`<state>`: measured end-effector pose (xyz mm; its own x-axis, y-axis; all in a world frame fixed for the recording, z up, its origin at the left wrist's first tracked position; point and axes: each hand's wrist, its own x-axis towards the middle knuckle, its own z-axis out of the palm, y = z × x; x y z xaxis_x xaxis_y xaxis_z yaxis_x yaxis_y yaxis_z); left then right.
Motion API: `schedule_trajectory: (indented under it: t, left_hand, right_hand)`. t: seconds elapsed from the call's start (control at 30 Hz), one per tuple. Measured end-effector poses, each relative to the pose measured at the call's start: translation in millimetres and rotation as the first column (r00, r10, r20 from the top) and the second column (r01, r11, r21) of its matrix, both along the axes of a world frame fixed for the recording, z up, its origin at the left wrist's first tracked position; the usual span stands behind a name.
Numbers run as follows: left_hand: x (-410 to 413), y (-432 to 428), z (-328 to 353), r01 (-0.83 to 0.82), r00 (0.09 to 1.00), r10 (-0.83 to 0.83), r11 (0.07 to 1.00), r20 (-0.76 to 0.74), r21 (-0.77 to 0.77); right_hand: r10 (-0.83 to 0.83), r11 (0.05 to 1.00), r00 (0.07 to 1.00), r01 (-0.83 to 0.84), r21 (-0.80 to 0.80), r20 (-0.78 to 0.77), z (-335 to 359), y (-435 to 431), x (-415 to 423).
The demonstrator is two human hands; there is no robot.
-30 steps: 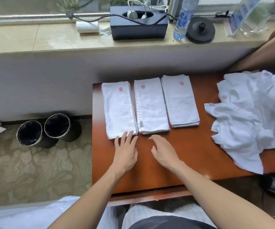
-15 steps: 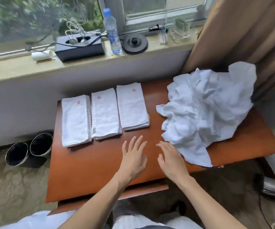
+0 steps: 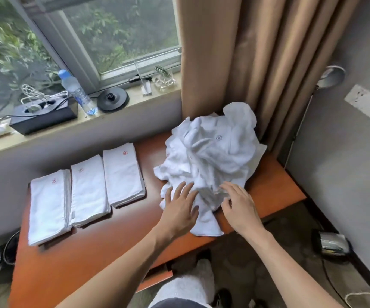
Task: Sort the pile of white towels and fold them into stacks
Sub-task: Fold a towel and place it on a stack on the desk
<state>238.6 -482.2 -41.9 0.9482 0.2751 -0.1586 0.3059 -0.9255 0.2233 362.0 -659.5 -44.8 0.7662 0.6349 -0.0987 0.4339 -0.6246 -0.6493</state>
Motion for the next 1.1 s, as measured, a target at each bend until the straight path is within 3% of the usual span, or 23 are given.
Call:
schedule_trajectory:
  t: [0.23,0.4,0.53,0.77,0.97,1.1]
  left_hand:
    - [65,16,-1,-0.015,0.997,0.014,1.0,0.072,0.023]
    - [138,56,1,-0.088,0.965,0.101,0.994,0.243,-0.063]
    - [179,71,-8,-0.05,0.962,0.06,0.998,0.268,-0.042]
    - [227,69,-31,-0.085,0.988,0.087,0.996,0.129,-0.025]
    - [231,64,-46,-0.184,0.958,0.188,0.982,0.215,-0.039]
    - [226,65,-51,-0.283,0.943,0.283,0.959,0.176,-0.022]
  right_hand:
    - [-0.008,1.0,1.0,0.007,-0.026,-0.009,-3,3,59]
    - [0.075,0.994,0.997,-0.076,-0.073,-0.024,3,42,117]
    - [0.143,0.98,0.99,-0.142,-0.139,-0.008,5,67,167]
    - [0.167,0.962,0.986,-0.169,-0.216,-0.028,2,107,242]
    - [0.234,0.923,0.97,-0.242,-0.299,-0.065,-13,127,289]
    - [0.311,0.889,0.945,-0.328,-0.318,-0.105,-29,144,301]
